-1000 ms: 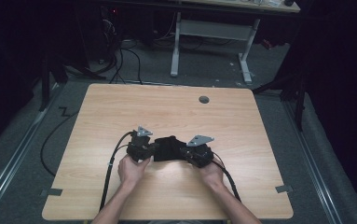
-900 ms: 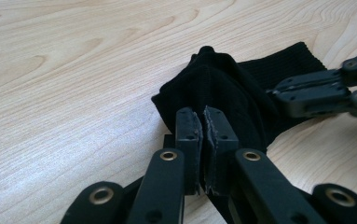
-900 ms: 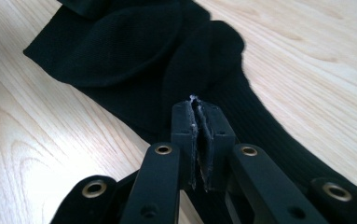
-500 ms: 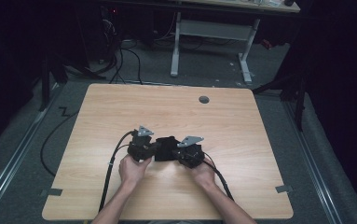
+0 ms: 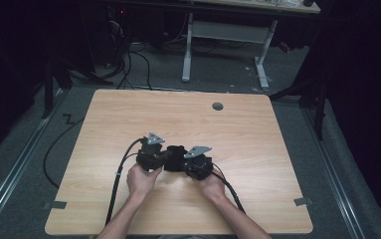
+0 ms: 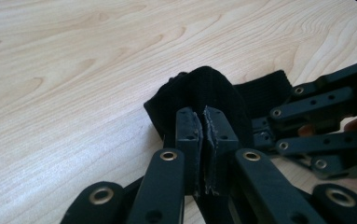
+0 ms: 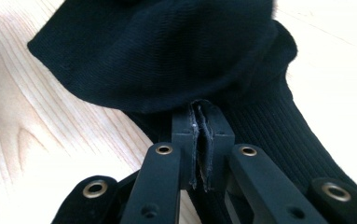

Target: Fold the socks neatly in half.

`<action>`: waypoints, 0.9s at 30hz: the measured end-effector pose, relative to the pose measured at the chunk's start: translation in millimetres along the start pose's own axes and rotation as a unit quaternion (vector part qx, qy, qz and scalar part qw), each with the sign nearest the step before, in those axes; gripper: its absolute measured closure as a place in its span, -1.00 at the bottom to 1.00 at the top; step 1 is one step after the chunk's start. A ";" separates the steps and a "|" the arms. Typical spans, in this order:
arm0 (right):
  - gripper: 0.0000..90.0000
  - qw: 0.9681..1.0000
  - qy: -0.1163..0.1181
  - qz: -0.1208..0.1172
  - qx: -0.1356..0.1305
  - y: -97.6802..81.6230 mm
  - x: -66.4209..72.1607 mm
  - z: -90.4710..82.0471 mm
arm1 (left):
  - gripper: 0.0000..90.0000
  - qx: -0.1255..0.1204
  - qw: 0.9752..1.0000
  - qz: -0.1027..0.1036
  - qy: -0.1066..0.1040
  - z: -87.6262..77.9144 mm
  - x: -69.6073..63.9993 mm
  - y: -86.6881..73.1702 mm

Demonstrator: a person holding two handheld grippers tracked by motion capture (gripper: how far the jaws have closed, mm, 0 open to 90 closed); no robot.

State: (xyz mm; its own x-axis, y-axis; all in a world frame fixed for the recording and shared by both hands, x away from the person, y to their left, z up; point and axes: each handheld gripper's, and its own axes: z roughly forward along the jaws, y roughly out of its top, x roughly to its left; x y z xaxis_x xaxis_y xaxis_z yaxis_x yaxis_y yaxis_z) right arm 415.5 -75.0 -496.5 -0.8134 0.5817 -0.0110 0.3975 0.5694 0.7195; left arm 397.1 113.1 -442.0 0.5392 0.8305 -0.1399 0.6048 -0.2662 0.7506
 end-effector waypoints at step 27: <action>0.78 1.000 -0.014 -0.001 -0.010 -4.3 0.5 -25.7 | 0.91 0.021 0.999 0.025 0.019 7.3 -6.0 3.8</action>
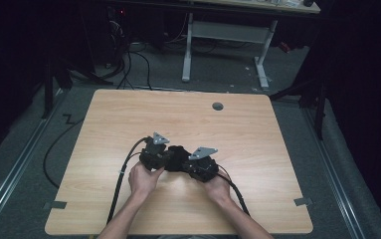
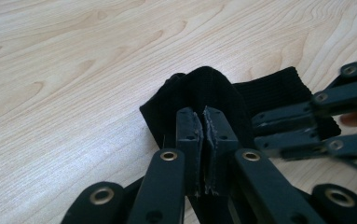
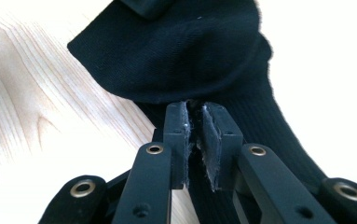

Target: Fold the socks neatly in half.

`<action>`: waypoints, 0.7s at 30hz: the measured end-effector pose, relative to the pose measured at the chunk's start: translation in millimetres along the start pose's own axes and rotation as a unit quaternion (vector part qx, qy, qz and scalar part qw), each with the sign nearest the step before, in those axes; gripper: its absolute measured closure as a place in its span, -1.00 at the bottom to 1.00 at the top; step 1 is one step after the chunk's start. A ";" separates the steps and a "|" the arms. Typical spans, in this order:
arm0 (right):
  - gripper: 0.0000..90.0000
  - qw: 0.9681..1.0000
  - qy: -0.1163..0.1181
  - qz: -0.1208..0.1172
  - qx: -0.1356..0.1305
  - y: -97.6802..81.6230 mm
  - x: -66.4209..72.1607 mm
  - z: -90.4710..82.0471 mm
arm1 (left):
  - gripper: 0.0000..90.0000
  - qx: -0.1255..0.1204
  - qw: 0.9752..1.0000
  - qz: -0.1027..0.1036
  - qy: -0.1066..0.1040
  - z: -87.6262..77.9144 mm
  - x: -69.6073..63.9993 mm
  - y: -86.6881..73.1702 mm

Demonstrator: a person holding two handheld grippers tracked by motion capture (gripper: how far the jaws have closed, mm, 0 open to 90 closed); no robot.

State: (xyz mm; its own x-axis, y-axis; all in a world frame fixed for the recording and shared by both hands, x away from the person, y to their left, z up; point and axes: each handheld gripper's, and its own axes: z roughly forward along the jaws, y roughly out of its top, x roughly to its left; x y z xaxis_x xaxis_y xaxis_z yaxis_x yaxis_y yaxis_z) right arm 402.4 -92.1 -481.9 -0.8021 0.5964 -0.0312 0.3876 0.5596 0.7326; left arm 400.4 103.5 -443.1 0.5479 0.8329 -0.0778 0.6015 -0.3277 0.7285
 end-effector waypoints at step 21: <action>0.81 1.000 -0.013 0.020 -0.012 5.7 -9.5 -4.7 | 0.91 0.002 1.000 0.018 -0.016 8.6 -16.4 8.7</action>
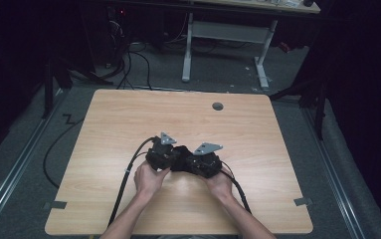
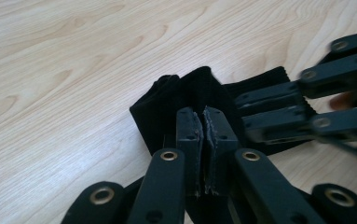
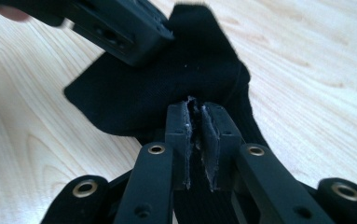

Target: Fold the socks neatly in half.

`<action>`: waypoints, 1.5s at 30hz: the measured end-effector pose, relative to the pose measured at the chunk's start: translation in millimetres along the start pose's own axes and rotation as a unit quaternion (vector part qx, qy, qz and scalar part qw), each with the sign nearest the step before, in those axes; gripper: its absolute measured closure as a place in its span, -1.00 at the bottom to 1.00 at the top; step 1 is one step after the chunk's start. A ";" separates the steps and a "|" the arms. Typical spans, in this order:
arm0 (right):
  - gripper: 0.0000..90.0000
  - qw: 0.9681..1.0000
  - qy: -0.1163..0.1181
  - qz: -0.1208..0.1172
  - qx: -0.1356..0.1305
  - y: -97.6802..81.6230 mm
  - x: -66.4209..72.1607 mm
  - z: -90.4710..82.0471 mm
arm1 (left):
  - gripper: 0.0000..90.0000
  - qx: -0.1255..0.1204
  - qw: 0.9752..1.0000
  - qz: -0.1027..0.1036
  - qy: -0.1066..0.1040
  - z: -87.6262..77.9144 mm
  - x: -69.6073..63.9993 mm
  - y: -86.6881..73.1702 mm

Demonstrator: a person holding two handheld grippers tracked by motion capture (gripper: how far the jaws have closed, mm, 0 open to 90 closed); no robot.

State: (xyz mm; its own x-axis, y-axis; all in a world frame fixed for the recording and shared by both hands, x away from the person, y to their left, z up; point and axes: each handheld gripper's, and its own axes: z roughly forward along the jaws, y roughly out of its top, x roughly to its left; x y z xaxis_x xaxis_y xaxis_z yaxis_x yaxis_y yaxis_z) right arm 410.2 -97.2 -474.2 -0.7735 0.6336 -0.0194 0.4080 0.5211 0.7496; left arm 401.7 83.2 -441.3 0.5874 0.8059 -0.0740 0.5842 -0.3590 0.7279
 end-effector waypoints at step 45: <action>0.52 0.994 -0.079 0.065 0.024 -55.3 -49.3 -35.4 | 0.92 0.022 0.999 0.020 -0.027 42.8 -19.5 1.6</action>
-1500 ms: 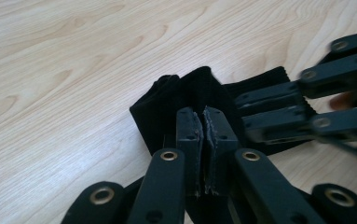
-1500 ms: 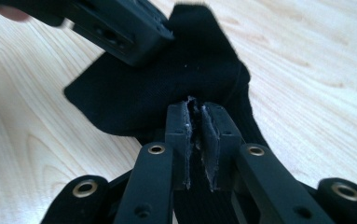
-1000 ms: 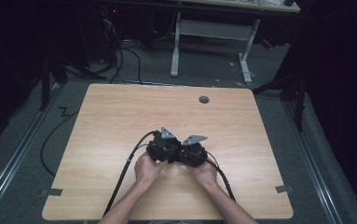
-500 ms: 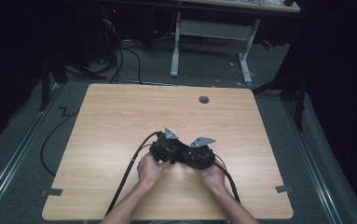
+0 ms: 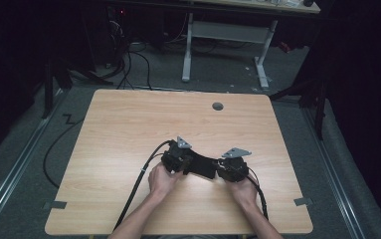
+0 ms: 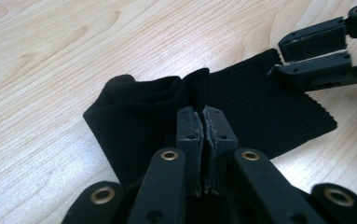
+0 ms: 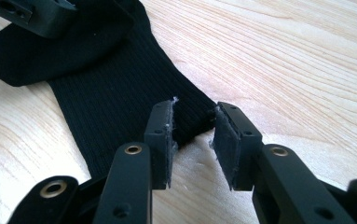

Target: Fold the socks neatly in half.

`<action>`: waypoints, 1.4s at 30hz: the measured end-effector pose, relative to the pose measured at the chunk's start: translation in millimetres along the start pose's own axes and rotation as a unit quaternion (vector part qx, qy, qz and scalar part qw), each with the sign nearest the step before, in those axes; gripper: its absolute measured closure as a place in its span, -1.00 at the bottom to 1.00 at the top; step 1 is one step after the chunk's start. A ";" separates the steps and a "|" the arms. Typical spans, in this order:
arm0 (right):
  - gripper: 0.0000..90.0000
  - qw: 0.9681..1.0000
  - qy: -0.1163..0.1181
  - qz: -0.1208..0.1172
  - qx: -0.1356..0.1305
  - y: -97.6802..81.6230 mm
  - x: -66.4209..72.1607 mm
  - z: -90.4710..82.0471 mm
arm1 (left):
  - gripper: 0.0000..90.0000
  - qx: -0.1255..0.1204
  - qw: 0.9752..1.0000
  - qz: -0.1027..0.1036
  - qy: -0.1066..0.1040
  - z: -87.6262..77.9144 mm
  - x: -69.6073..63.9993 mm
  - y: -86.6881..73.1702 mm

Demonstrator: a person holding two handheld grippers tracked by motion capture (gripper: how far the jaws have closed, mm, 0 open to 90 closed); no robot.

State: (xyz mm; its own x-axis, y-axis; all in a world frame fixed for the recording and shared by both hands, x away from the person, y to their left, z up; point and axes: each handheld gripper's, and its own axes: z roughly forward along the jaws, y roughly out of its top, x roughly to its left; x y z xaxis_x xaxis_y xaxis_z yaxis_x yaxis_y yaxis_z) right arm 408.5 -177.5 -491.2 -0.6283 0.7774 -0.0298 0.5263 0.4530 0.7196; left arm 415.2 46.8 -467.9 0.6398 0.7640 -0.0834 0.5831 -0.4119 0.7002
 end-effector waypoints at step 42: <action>0.55 1.000 0.010 -0.010 -0.005 3.2 2.9 9.2 | 0.59 -0.005 0.998 0.035 -0.048 23.2 -27.9 12.6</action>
State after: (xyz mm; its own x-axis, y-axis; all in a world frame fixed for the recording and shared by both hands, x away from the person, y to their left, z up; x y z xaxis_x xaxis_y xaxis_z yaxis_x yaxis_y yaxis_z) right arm 413.7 -169.8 -495.4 -0.6500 0.7593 -0.0298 0.5081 0.4635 0.7260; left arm 416.2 8.7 -473.1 0.7248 0.6815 -0.1012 0.5302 -0.4580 0.7136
